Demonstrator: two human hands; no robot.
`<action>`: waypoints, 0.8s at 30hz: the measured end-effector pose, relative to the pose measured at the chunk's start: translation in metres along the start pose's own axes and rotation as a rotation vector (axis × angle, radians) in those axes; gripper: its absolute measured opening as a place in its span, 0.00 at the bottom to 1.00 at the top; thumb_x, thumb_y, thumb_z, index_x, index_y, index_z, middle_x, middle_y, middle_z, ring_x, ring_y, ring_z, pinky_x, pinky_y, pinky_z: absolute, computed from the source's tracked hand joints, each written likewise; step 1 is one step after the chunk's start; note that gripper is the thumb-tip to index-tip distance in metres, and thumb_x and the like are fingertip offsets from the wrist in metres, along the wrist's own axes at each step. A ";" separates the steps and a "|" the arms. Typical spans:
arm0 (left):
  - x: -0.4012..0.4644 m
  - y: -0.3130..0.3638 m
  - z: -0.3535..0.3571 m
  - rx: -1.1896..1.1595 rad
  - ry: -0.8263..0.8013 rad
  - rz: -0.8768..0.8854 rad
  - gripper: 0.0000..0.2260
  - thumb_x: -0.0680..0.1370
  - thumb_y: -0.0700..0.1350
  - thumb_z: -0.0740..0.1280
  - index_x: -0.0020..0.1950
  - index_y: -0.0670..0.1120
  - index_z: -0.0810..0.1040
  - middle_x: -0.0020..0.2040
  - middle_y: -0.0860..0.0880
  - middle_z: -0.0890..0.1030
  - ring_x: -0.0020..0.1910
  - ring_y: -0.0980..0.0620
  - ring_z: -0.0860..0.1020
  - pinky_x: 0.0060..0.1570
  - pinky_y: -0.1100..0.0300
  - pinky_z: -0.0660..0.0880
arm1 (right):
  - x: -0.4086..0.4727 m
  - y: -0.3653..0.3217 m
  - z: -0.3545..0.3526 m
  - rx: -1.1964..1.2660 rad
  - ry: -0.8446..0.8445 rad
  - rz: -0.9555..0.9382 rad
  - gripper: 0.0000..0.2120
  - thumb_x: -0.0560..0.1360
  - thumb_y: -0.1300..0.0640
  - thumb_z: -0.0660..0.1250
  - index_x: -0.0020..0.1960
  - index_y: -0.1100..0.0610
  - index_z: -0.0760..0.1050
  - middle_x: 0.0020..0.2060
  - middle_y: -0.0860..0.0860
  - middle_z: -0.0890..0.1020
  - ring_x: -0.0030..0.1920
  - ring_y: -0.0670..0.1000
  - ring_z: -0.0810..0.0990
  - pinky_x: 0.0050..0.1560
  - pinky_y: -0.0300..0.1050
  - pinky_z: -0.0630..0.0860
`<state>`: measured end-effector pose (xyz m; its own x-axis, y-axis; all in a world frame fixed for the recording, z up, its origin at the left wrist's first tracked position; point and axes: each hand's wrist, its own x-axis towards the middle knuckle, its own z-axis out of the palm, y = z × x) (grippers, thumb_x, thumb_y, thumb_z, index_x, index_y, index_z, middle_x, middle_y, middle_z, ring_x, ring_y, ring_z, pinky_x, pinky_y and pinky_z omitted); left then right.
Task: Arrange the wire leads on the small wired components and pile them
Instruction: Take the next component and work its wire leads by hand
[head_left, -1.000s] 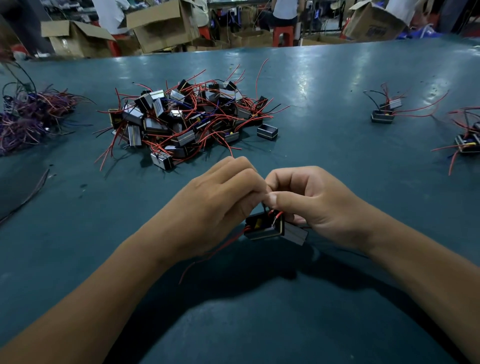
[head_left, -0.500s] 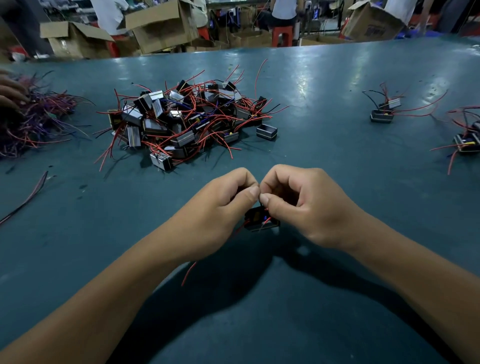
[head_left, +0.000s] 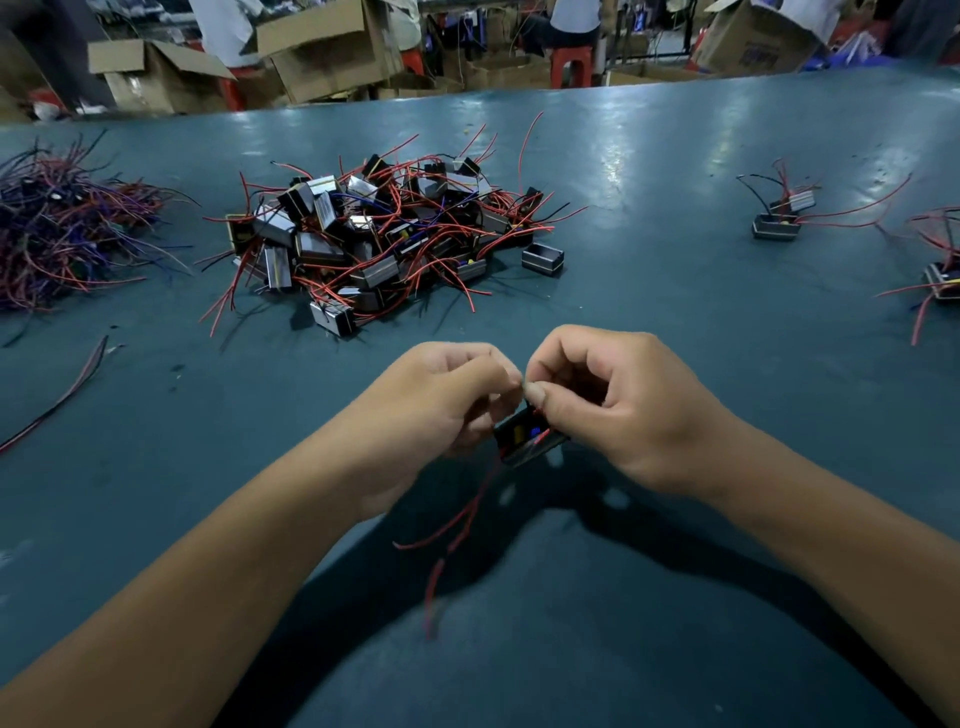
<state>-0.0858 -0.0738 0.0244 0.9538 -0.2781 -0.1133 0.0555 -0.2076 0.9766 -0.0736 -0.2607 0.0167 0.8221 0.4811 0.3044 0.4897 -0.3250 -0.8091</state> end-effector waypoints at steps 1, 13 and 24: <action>0.000 0.000 -0.003 0.087 0.030 0.102 0.08 0.77 0.44 0.64 0.38 0.47 0.75 0.30 0.52 0.73 0.28 0.52 0.67 0.29 0.62 0.64 | 0.000 0.000 -0.002 0.053 -0.002 0.017 0.07 0.76 0.60 0.69 0.40 0.52 0.76 0.27 0.42 0.74 0.27 0.41 0.69 0.31 0.31 0.65; 0.003 0.002 -0.023 0.816 0.194 0.982 0.06 0.79 0.42 0.71 0.48 0.40 0.85 0.45 0.47 0.80 0.43 0.45 0.78 0.42 0.49 0.75 | 0.002 -0.005 -0.008 0.474 -0.113 0.105 0.04 0.74 0.60 0.66 0.40 0.57 0.76 0.28 0.43 0.75 0.27 0.39 0.70 0.29 0.27 0.65; -0.002 0.003 -0.020 0.913 0.140 0.946 0.09 0.83 0.45 0.64 0.50 0.42 0.81 0.47 0.50 0.76 0.43 0.50 0.73 0.42 0.48 0.73 | 0.001 -0.004 -0.006 0.508 -0.141 0.109 0.04 0.75 0.61 0.65 0.41 0.57 0.76 0.29 0.43 0.76 0.27 0.39 0.70 0.29 0.28 0.66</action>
<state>-0.0813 -0.0551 0.0307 0.5393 -0.5772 0.6132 -0.8093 -0.5565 0.1880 -0.0725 -0.2640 0.0233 0.7966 0.5822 0.1627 0.1728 0.0387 -0.9842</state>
